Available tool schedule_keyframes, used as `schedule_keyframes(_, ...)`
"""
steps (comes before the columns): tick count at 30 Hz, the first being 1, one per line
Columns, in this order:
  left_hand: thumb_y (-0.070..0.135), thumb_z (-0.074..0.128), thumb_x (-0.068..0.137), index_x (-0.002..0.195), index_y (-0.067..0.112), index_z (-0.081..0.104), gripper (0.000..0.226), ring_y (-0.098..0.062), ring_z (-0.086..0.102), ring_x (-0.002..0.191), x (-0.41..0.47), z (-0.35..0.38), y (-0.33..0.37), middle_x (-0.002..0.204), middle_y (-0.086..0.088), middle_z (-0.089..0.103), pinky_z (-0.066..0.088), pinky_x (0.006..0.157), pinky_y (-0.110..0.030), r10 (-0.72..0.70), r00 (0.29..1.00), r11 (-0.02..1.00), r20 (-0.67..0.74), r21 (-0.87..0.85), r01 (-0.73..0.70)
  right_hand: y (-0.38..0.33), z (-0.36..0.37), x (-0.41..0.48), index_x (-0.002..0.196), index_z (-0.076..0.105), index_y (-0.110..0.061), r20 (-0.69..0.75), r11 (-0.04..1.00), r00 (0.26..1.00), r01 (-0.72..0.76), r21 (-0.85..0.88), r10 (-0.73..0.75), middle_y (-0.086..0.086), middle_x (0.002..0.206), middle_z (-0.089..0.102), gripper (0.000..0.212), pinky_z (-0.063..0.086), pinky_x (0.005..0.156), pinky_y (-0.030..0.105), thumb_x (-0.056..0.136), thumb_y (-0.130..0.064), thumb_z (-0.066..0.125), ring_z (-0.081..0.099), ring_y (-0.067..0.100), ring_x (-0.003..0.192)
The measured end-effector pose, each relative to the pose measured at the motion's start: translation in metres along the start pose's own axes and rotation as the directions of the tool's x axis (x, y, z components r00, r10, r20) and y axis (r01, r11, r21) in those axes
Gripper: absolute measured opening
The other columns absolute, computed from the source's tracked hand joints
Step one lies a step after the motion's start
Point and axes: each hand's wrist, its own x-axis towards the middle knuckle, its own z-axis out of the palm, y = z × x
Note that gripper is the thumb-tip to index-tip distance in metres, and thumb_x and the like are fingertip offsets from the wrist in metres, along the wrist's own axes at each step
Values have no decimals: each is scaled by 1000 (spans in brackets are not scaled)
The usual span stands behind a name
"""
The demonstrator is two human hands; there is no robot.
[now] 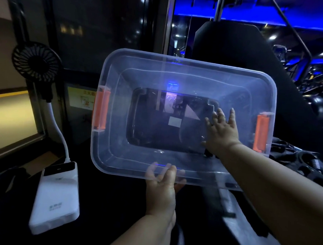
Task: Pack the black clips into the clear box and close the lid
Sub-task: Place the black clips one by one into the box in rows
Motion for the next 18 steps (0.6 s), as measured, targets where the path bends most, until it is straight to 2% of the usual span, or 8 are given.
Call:
schedule_keyframes(4, 10, 57, 93, 129, 16, 37, 42, -22, 65, 75, 0, 0, 0, 97, -17, 68, 55, 60, -25, -6, 1000, 1000, 4, 0, 6, 9, -14, -19, 151, 20, -15, -35, 995, 999, 32, 99, -29, 16, 159, 10, 71, -2, 115, 57, 93, -51, 41, -6, 32, 147)
schedule_keyframes(7, 12, 57, 93, 128, 17, 38, 40, -17, 64, 75, -1, 1, 1, 102, -12, 63, 54, 63, -27, -4, 1000, 1000, 10, 22, 4, 19, -19, -45, 138, 42, -15, -148, 965, 989, 30, 259, 9, 14, 149, 33, 61, 15, 115, 51, 85, -42, 56, 10, 31, 146)
schedule_keyframes(9, 13, 58, 93, 127, 16, 39, 39, -16, 63, 80, 0, 1, 1, 105, -10, 59, 54, 63, -28, -3, 1000, 999, 2, 32, 2, 30, -19, -67, 117, 61, -14, -308, 934, 949, 51, 354, 65, 12, 129, 55, 47, 36, 104, 46, 77, -39, 64, 34, 32, 135)
schedule_keyframes(11, 13, 58, 93, 126, 15, 39, 38, -16, 64, 78, 0, 1, 0, 111, -14, 55, 54, 61, -27, 0, 1000, 999, 4, 38, 0, 43, -12, -88, 99, 69, -13, -452, 917, 882, 65, 393, 132, 8, 105, 64, 34, 48, 83, 42, 75, -37, 63, 51, 32, 112)
schedule_keyframes(13, 13, 56, 94, 127, 12, 37, 38, -14, 66, 67, -1, 2, -1, 107, -13, 55, 54, 57, -25, 12, 1000, 999, 16, 40, -13, 55, 0, -109, 92, 69, -13, -560, 900, 802, 65, 430, 210, 7, 97, 64, 28, 47, 73, 41, 77, -34, 60, 54, 33, 98)
schedule_keyframes(15, 13, 55, 95, 124, 12, 36, 35, -15, 66, 65, -1, 3, 0, 102, -11, 56, 54, 56, -25, 25, 999, 998, 31, 53, -26, 65, 18, -129, 95, 69, -13, -598, 863, 742, 53, 502, 303, 9, 98, 64, 28, 46, 73, 42, 79, -34, 60, 54, 34, 96)
schedule_keyframes(18, 15, 55, 95, 121, 13, 36, 33, -20, 66, 71, -3, 5, 1, 99, -6, 56, 55, 61, -27, 44, 998, 995, 41, 83, -47, 70, 48, -156, 97, 67, -11, -506, 742, 734, 3, 670, 454, 11, 93, 64, 33, 45, 78, 43, 85, -39, 54, 56, 37, 92)
